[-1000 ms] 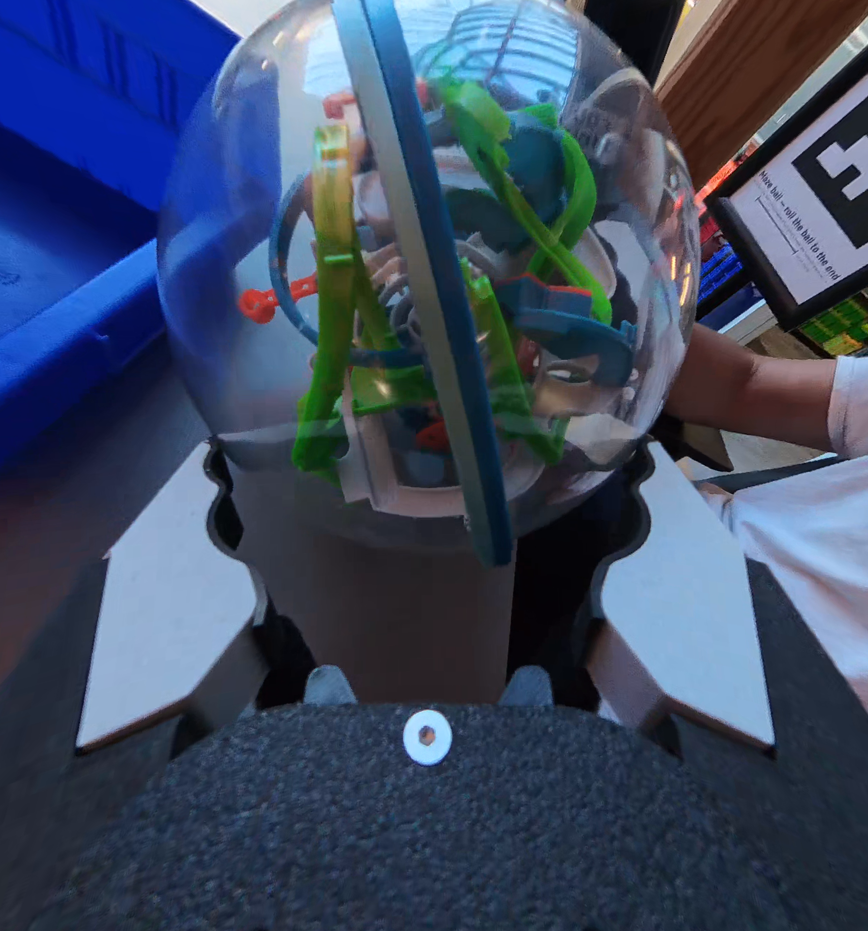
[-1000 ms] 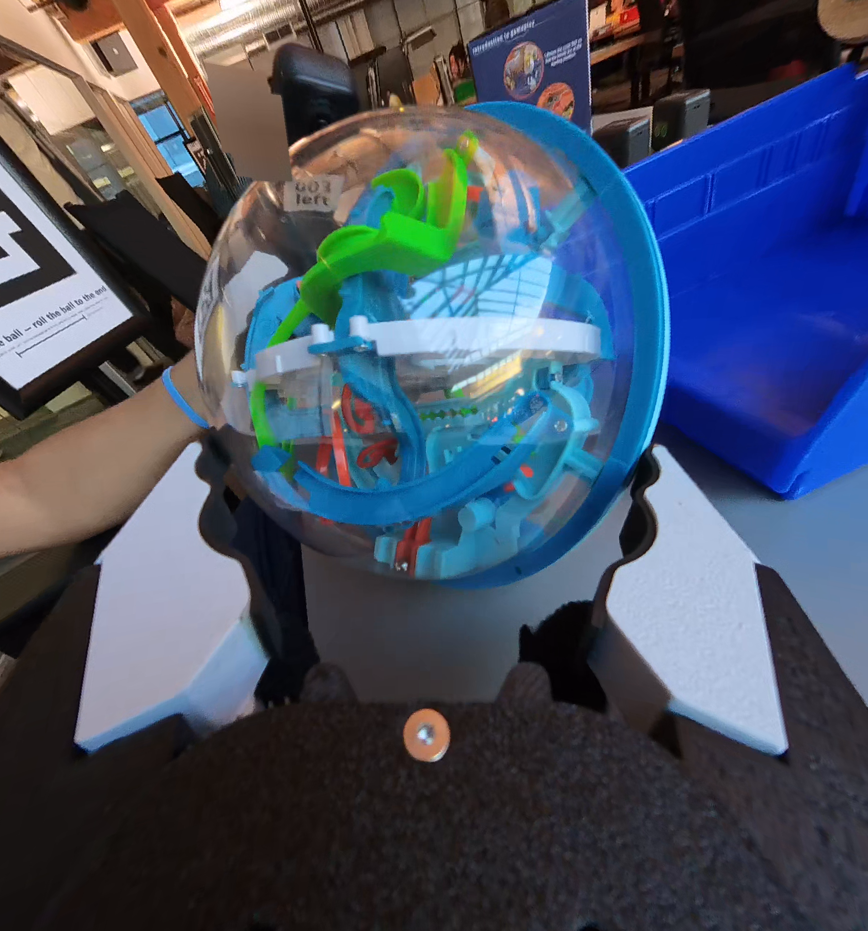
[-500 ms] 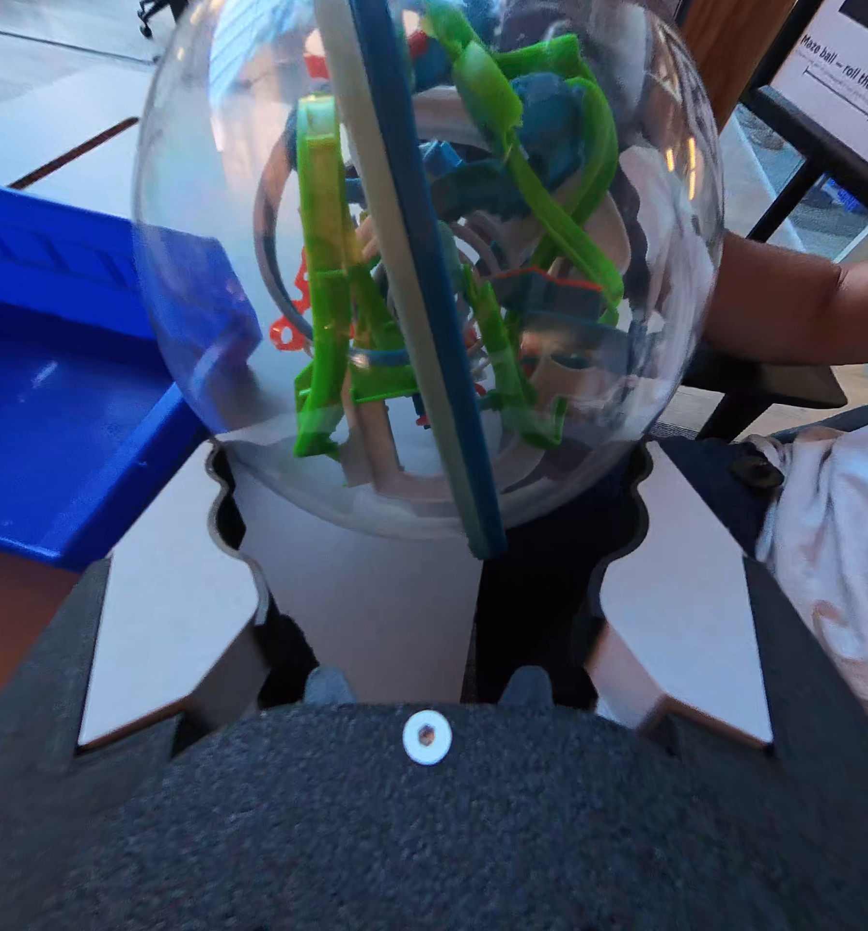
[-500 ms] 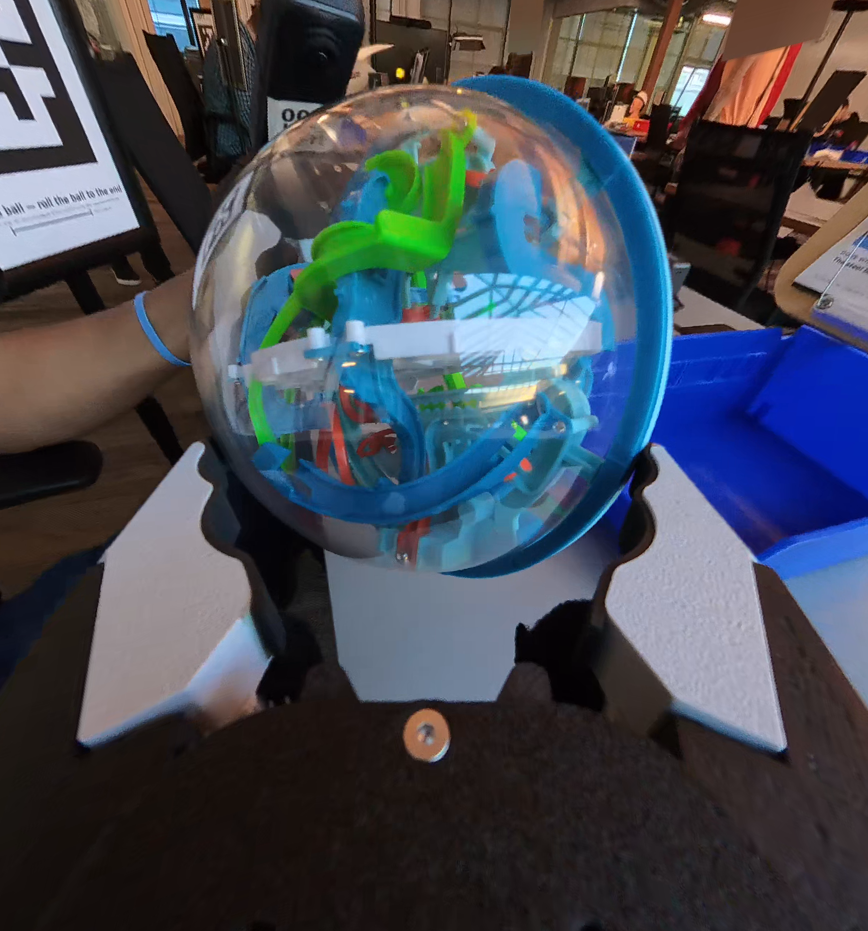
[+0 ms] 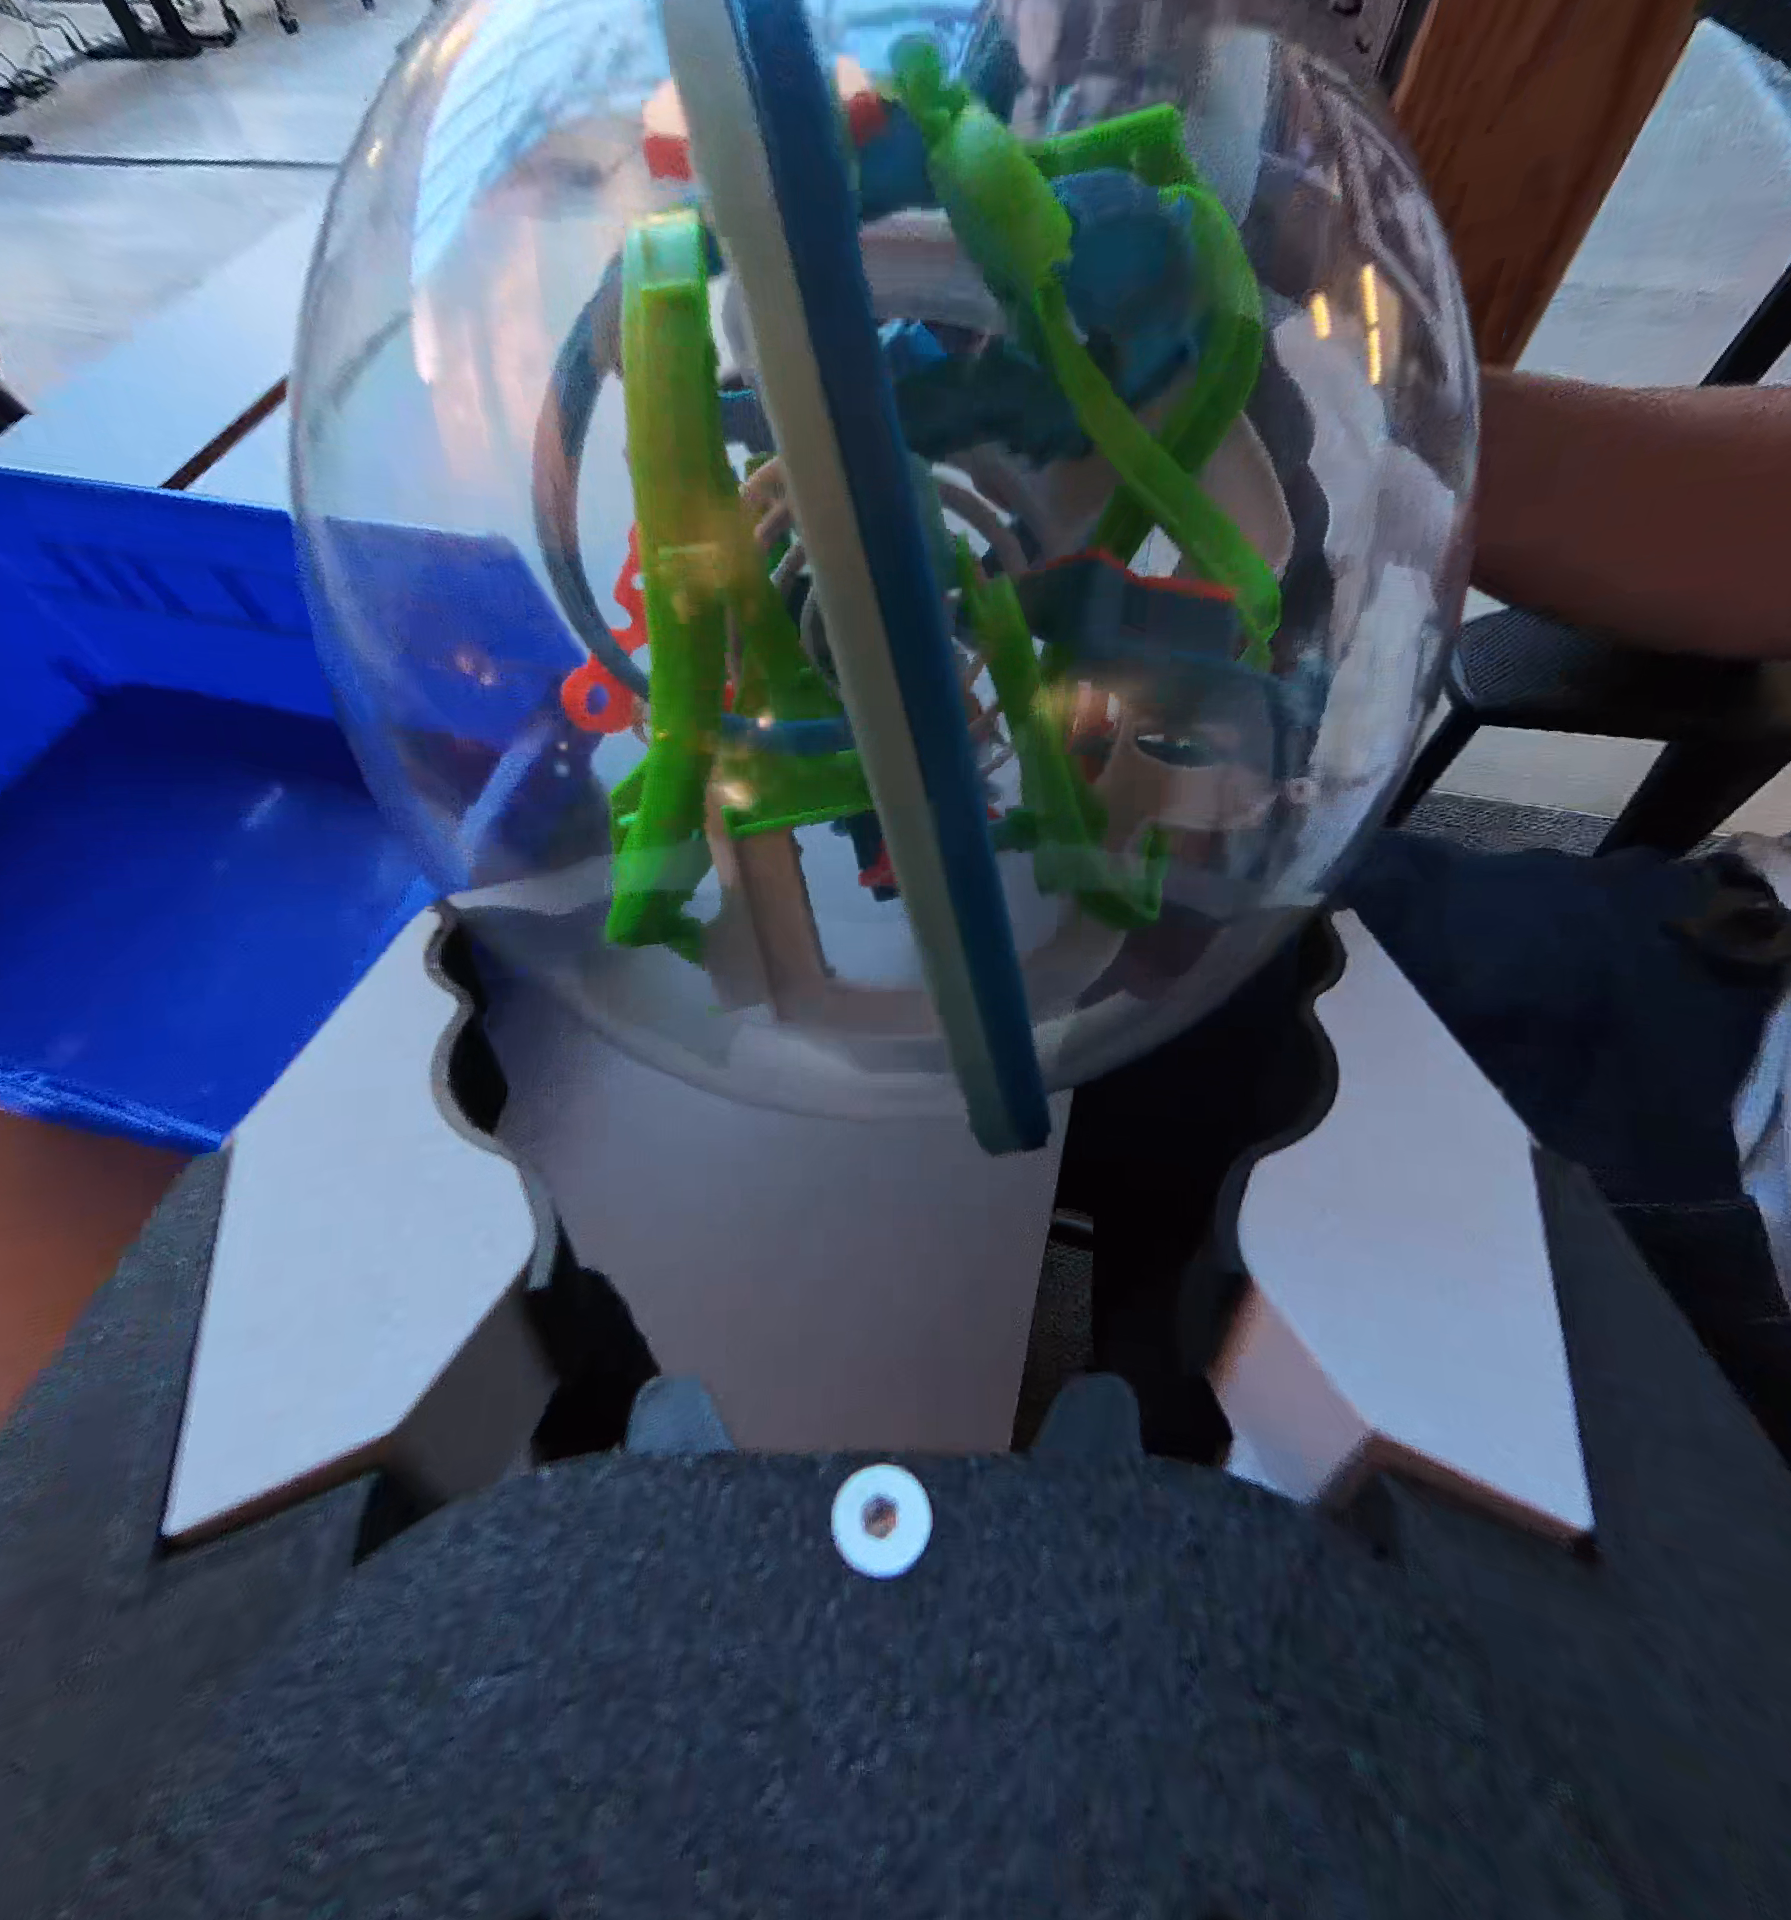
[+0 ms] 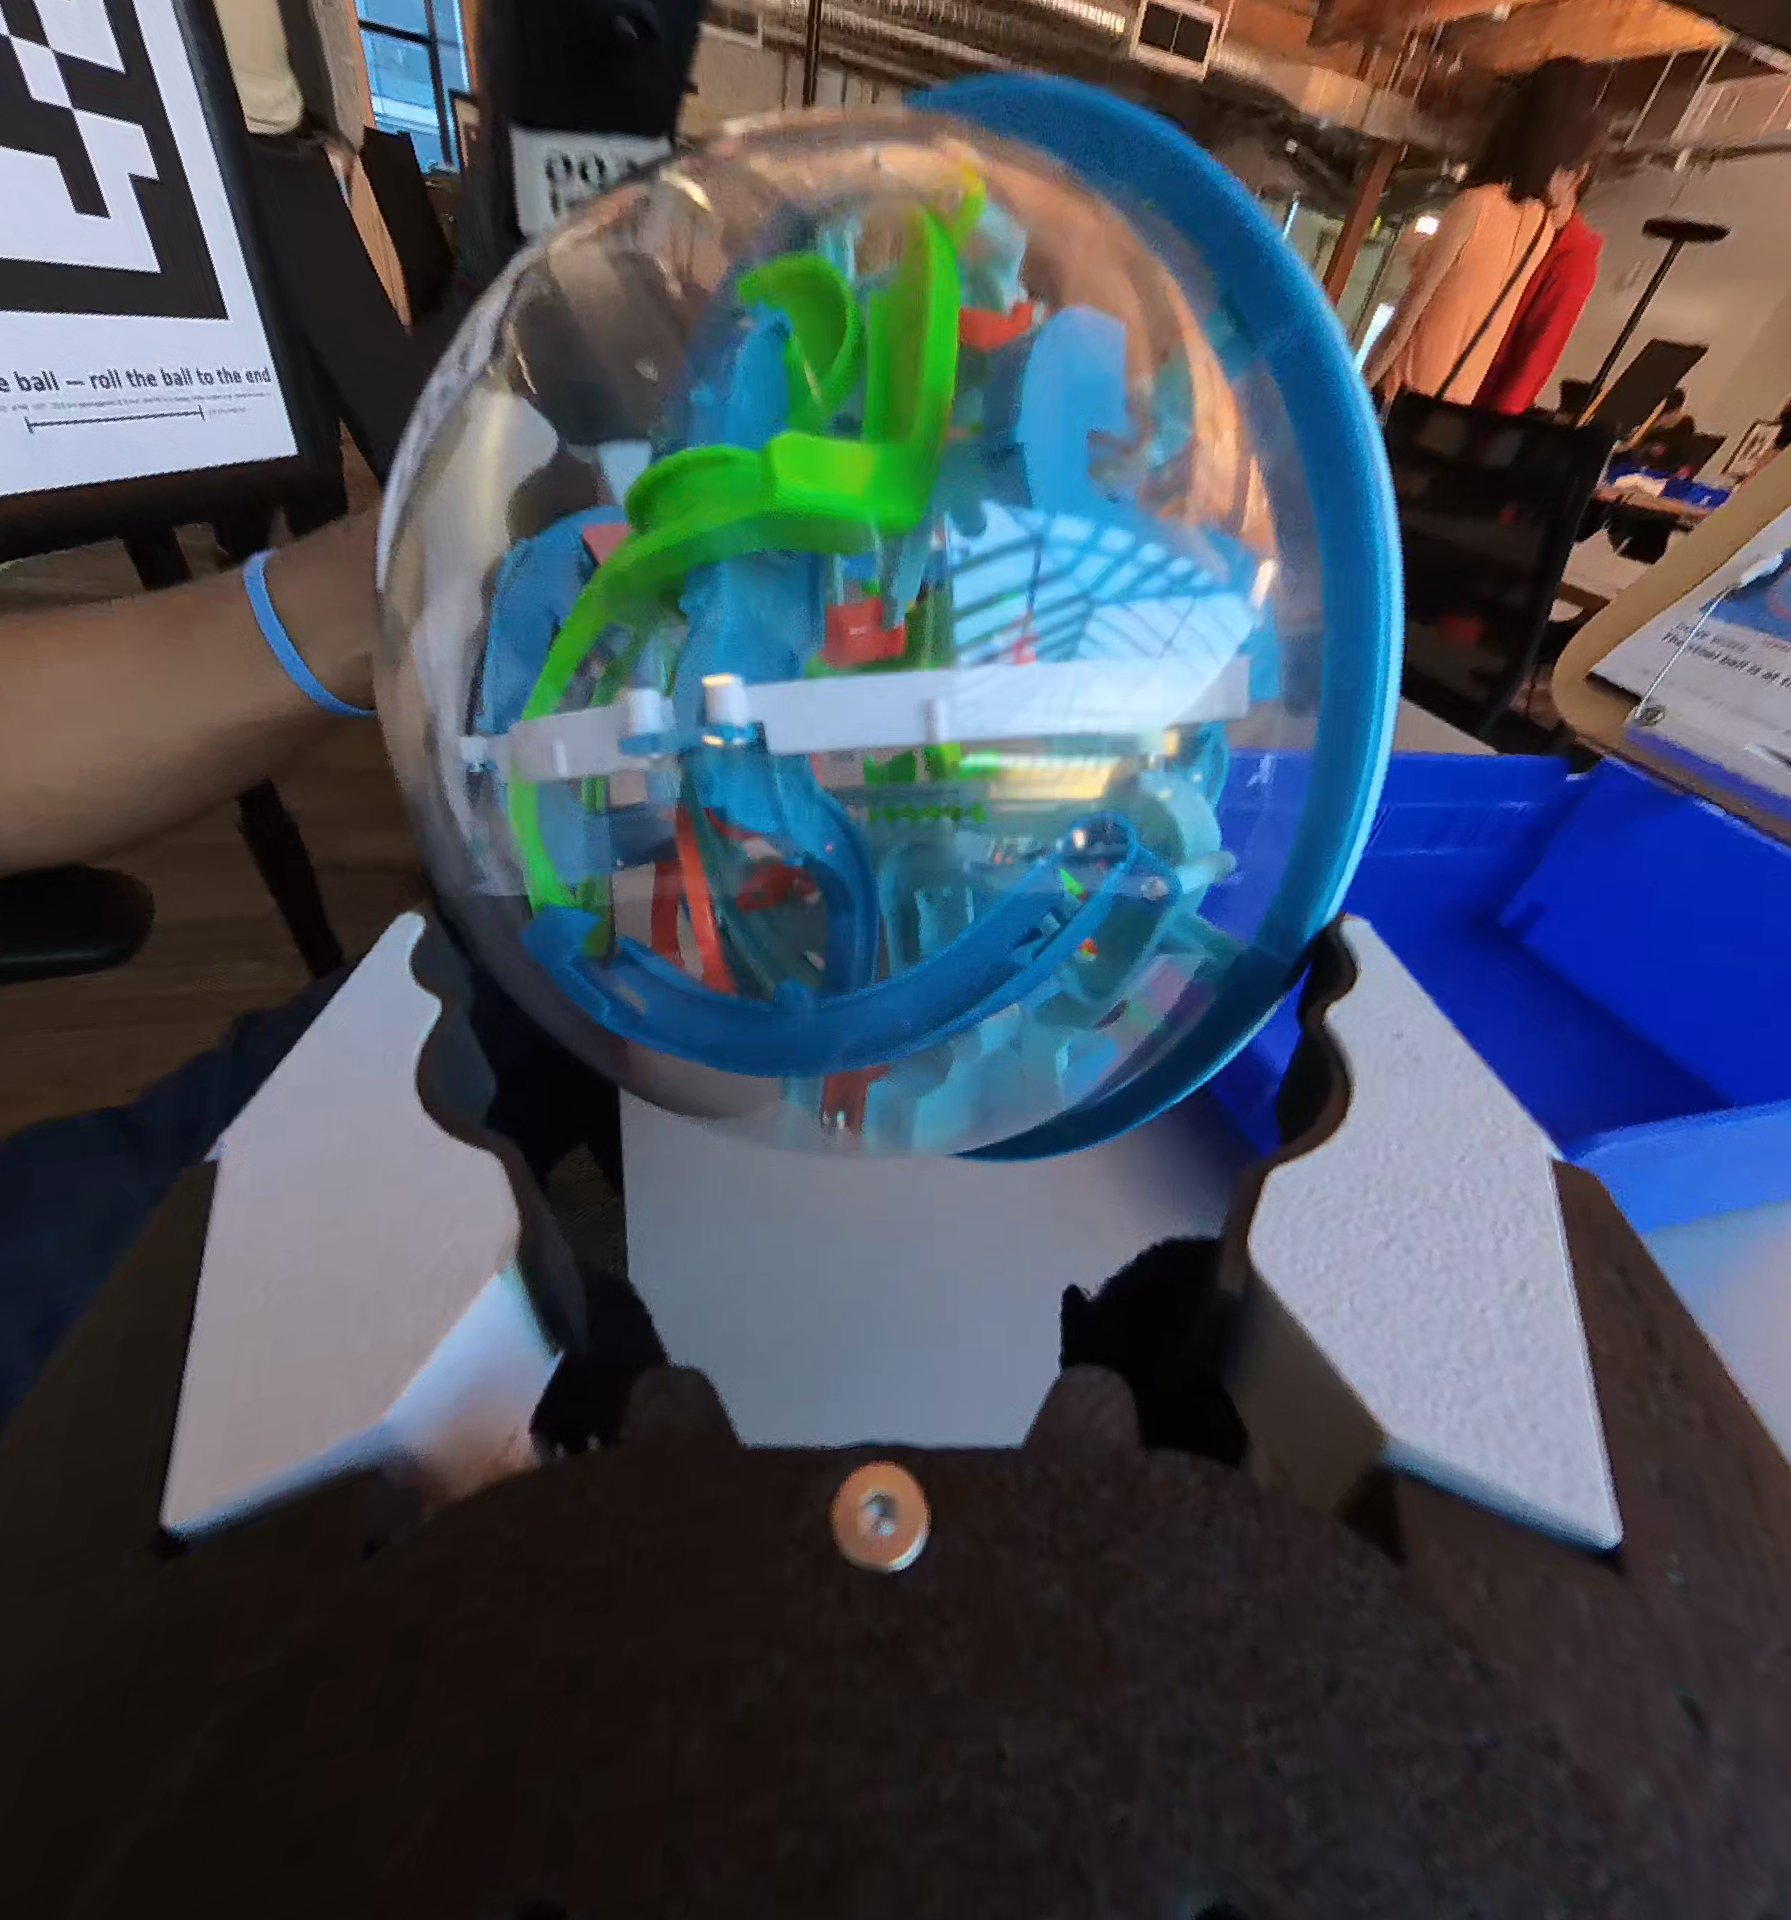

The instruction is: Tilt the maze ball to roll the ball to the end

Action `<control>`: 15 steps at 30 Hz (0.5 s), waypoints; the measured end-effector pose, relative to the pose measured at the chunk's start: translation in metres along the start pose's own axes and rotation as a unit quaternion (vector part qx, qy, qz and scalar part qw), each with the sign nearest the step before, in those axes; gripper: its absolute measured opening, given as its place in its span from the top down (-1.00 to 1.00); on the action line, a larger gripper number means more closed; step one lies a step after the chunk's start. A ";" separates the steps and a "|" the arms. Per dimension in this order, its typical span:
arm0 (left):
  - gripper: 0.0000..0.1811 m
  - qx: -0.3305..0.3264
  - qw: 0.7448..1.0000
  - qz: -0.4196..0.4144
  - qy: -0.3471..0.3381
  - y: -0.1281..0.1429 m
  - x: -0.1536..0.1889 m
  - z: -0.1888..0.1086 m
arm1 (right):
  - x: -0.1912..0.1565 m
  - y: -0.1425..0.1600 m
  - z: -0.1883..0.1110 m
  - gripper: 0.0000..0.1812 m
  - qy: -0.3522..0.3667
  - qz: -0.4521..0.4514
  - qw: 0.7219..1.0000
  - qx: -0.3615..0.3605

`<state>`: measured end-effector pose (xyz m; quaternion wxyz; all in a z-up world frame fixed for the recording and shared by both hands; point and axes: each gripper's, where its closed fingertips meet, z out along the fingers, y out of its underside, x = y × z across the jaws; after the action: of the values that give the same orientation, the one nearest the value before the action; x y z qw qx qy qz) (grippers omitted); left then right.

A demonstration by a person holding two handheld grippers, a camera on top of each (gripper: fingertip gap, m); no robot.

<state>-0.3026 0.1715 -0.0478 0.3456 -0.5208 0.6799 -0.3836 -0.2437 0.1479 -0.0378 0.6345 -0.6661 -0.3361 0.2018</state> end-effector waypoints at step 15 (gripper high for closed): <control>-0.63 -0.074 0.980 0.156 -0.098 -0.064 0.018 -0.025 | -0.002 -0.038 -0.023 -0.67 0.035 -0.090 0.995 0.041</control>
<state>-0.2994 0.1479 0.0190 0.4264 -0.4677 0.7422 -0.2205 -0.2361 0.1288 0.0021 0.6879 -0.6134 -0.3641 0.1340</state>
